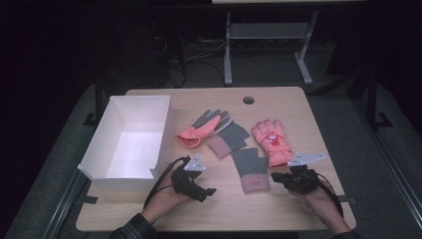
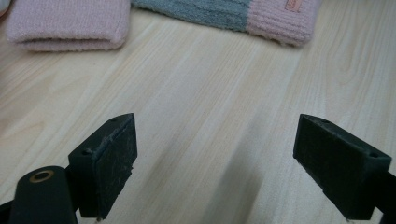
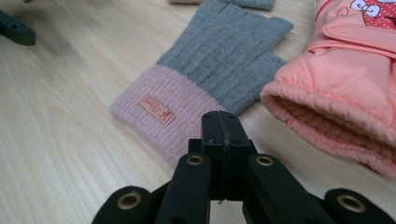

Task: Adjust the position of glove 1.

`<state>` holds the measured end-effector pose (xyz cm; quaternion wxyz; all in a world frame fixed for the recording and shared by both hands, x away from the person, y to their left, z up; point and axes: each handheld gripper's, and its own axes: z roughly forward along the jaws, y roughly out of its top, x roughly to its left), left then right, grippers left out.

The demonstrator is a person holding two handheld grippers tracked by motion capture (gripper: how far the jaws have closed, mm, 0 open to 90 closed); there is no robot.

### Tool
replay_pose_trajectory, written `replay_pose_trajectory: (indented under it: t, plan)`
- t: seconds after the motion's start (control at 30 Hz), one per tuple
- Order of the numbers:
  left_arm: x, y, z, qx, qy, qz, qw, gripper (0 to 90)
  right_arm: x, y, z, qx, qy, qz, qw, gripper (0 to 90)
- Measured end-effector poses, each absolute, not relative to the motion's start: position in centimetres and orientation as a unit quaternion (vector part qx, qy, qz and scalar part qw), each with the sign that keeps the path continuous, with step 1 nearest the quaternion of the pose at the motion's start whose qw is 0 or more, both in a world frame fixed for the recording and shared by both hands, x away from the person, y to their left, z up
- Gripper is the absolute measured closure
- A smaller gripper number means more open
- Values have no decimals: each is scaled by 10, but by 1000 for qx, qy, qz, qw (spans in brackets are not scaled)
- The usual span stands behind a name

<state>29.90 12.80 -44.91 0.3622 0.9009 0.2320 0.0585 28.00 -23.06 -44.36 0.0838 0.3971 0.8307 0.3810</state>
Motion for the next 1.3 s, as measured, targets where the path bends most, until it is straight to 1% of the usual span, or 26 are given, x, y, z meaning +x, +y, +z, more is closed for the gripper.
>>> replay_pose_trajectory:
  t: [0.1, 0.3, 0.67, 0.87, 1.3]
  plan:
    - [300, 129, -449, 903, 232, 56, 358, 131, 282, -227, -444, 395, 833, 379, 84, 900]
    - [299, 129, -450, 898, 232, 62, 369, 127, 291, -208, -449, 378, 851, 356, 83, 898]
    - [298, 129, -451, 897, 235, 61, 370, 124, 301, -192, -454, 374, 859, 339, 85, 900]
    - [298, 128, -451, 898, 235, 58, 368, 125, 300, -185, -454, 366, 863, 338, 84, 900]
    - [298, 129, -448, 901, 230, 57, 363, 125, 292, -147, -453, 318, 881, 345, 58, 900]
